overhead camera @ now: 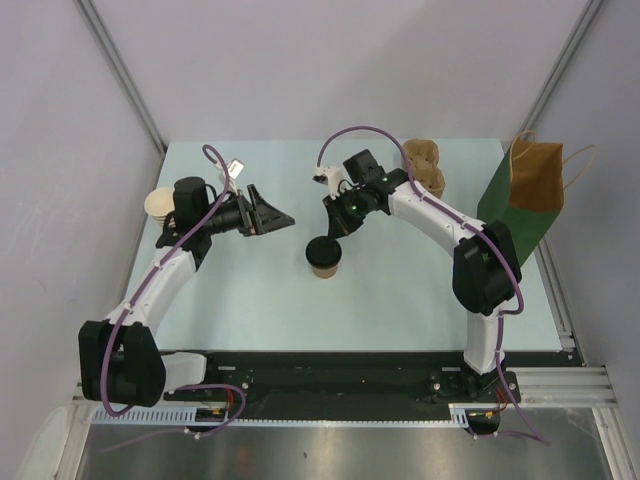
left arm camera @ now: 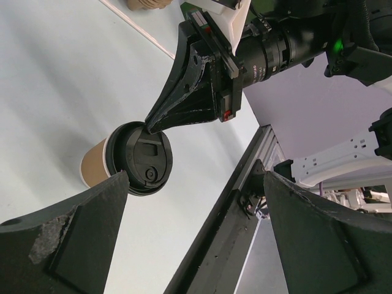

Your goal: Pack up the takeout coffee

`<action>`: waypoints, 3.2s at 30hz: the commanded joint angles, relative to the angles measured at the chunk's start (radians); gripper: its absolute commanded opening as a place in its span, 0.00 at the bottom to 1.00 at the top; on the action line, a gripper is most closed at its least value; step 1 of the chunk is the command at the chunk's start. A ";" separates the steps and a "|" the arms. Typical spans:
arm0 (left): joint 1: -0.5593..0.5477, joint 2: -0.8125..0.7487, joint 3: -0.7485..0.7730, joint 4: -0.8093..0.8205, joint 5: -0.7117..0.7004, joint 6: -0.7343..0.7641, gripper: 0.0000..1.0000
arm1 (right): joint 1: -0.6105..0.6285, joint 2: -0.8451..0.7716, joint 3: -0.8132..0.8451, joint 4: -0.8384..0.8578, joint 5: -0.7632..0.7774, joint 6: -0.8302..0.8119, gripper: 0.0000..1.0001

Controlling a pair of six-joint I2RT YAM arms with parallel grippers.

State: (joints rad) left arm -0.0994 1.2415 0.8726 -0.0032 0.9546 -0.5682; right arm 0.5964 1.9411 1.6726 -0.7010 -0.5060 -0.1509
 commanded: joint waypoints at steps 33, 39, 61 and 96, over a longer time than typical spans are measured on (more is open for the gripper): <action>-0.175 0.263 0.121 0.000 0.150 0.036 0.02 | -0.109 -0.137 -0.212 0.322 -0.516 0.473 0.11; -0.198 0.358 0.149 0.037 0.139 0.033 0.00 | -0.087 -0.053 -0.228 0.347 -0.519 0.493 0.06; -0.209 0.670 0.120 -0.041 0.050 0.106 0.00 | -0.121 0.140 -0.297 0.368 -0.470 0.516 0.00; -0.195 0.521 0.134 0.066 0.179 0.016 0.00 | -0.093 -0.005 -0.303 0.511 -0.604 0.614 0.04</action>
State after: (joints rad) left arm -0.2813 1.8587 1.0164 0.0139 1.2205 -0.5747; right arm 0.4713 2.0266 1.3804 -0.2520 -1.1206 0.4290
